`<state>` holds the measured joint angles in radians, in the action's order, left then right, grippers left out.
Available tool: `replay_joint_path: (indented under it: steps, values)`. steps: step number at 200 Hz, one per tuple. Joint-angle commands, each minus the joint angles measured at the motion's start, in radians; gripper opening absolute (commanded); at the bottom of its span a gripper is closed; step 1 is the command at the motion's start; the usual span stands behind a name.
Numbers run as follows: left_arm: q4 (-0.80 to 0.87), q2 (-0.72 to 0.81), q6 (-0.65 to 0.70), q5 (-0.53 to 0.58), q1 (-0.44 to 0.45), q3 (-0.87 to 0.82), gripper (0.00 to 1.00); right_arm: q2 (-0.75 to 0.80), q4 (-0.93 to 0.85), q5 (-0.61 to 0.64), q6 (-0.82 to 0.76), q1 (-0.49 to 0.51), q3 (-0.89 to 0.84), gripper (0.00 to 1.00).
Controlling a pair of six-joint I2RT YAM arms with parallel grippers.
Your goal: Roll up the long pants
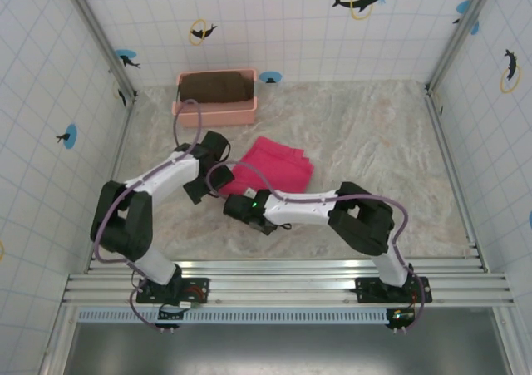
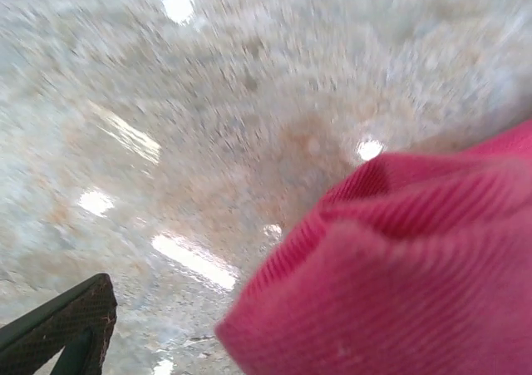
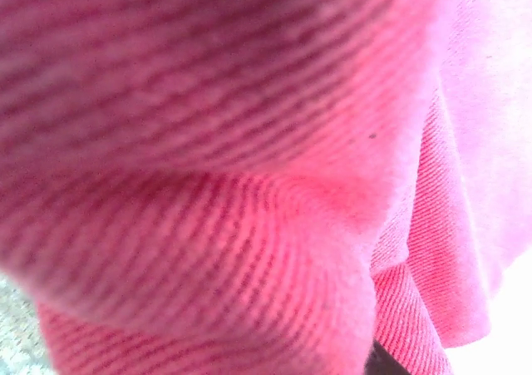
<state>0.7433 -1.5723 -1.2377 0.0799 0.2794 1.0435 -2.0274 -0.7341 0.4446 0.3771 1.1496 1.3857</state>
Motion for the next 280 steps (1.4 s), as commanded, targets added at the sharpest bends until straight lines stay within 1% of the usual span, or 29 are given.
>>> replay_joint_path:
  steps: [1, 18, 34, 67, 85, 96, 110, 121, 133, 157, 174, 208, 225, 250, 280]
  values:
    - [-0.026, 0.165, 0.068, 0.055, -0.063, -0.07, 0.97, -0.039, 0.081, -0.434, -0.05, -0.074, -0.092, 0.0]
    - [-0.13, 0.284, 0.047, 0.012, -0.108, -0.161, 0.97, -0.036, 0.066, -0.476, -0.094, -0.105, -0.092, 0.0]
    - [-0.2, 0.361, 0.017, -0.011, -0.133, -0.226, 0.97, -0.053, 0.035, -0.496, -0.13, -0.124, -0.073, 0.0]
    - [-0.318, 0.42, -0.027, -0.067, -0.14, -0.301, 0.97, -0.085, 0.01, -0.516, -0.161, -0.134, -0.057, 0.0]
    - [-0.508, 0.441, -0.092, -0.138, -0.141, -0.397, 0.97, -0.092, 0.011, -0.52, -0.163, -0.135, -0.064, 0.0]
    - [-0.676, 0.443, -0.154, -0.189, -0.14, -0.469, 0.97, -0.094, 0.016, -0.522, -0.162, -0.135, -0.071, 0.0]
    - [-0.863, 0.436, -0.227, -0.221, -0.14, -0.56, 0.97, -0.097, 0.02, -0.529, -0.164, -0.135, -0.075, 0.0]
    - [-0.971, 0.434, -0.262, -0.233, -0.14, -0.609, 0.97, -0.101, 0.02, -0.532, -0.165, -0.135, -0.075, 0.0]
    - [-1.05, 0.425, -0.283, -0.253, -0.14, -0.637, 0.97, -0.104, 0.021, -0.537, -0.167, -0.138, -0.076, 0.0]
    - [-1.097, 0.423, -0.279, -0.306, -0.139, -0.636, 0.97, -0.113, 0.03, -0.552, -0.167, -0.144, -0.072, 0.0]
    - [-1.118, 0.447, -0.277, -0.322, -0.14, -0.644, 0.97, -0.126, 0.032, -0.565, -0.164, -0.149, -0.063, 0.0]
    - [-1.114, 0.461, -0.267, -0.373, -0.138, -0.646, 0.97, -0.149, 0.036, -0.578, -0.161, -0.152, -0.046, 0.0]
    - [-1.128, 0.42, -0.269, -0.41, -0.139, -0.654, 0.97, -0.151, 0.038, -0.581, -0.159, -0.153, -0.04, 0.0]
    - [-1.201, 0.309, -0.28, -0.476, -0.14, -0.663, 0.97, -0.153, 0.043, -0.578, -0.153, -0.154, -0.043, 0.0]
    - [-1.169, 0.232, -0.233, -0.513, -0.137, -0.646, 0.97, -0.148, 0.064, -0.578, -0.134, -0.153, -0.06, 0.0]
